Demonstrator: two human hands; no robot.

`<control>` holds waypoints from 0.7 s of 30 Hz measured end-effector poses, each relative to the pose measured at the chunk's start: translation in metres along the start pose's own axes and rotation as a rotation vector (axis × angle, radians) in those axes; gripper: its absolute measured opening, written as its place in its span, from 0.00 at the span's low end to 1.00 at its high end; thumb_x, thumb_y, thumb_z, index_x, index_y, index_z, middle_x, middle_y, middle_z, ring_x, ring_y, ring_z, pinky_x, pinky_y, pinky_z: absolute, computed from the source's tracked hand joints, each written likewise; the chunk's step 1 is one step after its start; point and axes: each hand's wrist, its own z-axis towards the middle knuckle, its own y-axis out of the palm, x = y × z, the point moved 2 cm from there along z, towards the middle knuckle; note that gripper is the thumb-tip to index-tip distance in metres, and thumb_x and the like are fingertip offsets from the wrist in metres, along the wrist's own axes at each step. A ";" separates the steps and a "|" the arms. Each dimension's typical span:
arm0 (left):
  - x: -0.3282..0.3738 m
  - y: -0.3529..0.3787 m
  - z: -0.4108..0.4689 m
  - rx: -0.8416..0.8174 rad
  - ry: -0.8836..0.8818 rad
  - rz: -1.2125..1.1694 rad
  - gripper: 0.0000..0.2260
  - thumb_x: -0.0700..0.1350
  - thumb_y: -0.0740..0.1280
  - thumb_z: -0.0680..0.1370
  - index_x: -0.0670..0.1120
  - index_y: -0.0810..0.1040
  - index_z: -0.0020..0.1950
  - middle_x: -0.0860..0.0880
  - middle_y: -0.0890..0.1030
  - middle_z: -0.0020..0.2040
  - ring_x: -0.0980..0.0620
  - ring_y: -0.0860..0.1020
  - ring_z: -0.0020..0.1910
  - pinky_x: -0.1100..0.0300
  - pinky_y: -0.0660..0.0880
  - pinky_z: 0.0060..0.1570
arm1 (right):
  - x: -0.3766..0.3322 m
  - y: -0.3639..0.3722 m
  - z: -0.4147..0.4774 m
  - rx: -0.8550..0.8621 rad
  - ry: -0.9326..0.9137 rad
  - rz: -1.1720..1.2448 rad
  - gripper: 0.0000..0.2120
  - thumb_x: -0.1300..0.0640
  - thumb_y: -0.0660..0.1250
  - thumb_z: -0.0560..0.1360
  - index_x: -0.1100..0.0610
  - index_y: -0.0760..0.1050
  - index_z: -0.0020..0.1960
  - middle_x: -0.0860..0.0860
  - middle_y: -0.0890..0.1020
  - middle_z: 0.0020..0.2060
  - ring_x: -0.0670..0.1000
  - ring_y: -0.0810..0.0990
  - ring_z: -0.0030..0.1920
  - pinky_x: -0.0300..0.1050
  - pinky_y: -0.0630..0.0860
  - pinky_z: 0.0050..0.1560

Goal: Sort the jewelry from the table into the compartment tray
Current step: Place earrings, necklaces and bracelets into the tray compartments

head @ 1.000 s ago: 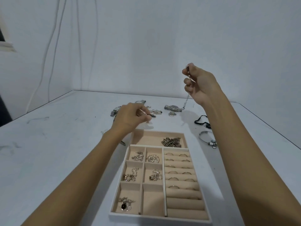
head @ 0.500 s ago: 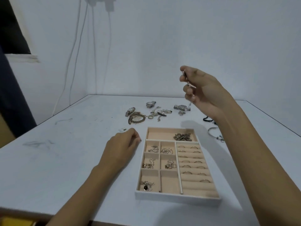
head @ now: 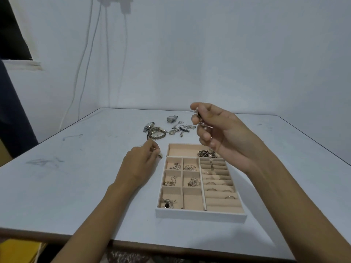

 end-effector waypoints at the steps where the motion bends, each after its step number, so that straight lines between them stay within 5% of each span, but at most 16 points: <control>1: -0.001 -0.002 0.001 0.039 -0.030 -0.079 0.04 0.48 0.62 0.80 0.51 0.75 0.48 0.53 0.83 0.44 0.51 0.81 0.45 0.51 0.77 0.47 | 0.000 0.002 -0.002 -0.008 0.002 -0.012 0.09 0.54 0.65 0.72 0.56 0.77 0.51 0.49 0.78 0.35 0.45 0.68 0.26 0.36 0.59 0.26; 5: 0.012 -0.014 0.002 0.167 -0.032 -0.361 0.03 0.48 0.64 0.80 0.51 0.75 0.48 0.57 0.82 0.44 0.64 0.79 0.44 0.58 0.76 0.42 | 0.003 0.006 -0.010 -0.032 0.011 -0.020 0.09 0.54 0.65 0.72 0.55 0.78 0.50 0.49 0.78 0.35 0.45 0.68 0.26 0.37 0.59 0.27; 9: 0.031 -0.025 0.001 0.226 0.089 -0.523 0.03 0.44 0.64 0.80 0.46 0.76 0.50 0.54 0.83 0.51 0.63 0.81 0.51 0.69 0.75 0.49 | 0.013 0.013 -0.015 -0.062 0.023 -0.034 0.09 0.54 0.65 0.72 0.55 0.79 0.50 0.50 0.78 0.35 0.45 0.68 0.26 0.37 0.60 0.26; 17: 0.029 -0.027 0.000 0.261 0.097 -0.532 0.02 0.44 0.65 0.79 0.47 0.76 0.49 0.53 0.84 0.49 0.61 0.81 0.50 0.66 0.76 0.52 | 0.036 0.015 -0.028 -0.039 0.076 -0.076 0.08 0.54 0.67 0.72 0.54 0.80 0.49 0.52 0.79 0.36 0.47 0.70 0.28 0.36 0.65 0.25; 21: 0.029 -0.026 0.001 0.230 0.091 -0.549 0.01 0.45 0.65 0.79 0.49 0.76 0.48 0.53 0.84 0.48 0.61 0.81 0.49 0.64 0.77 0.52 | 0.046 0.013 -0.037 -0.052 0.131 -0.204 0.08 0.57 0.67 0.75 0.58 0.79 0.52 0.55 0.81 0.38 0.50 0.77 0.33 0.41 0.75 0.36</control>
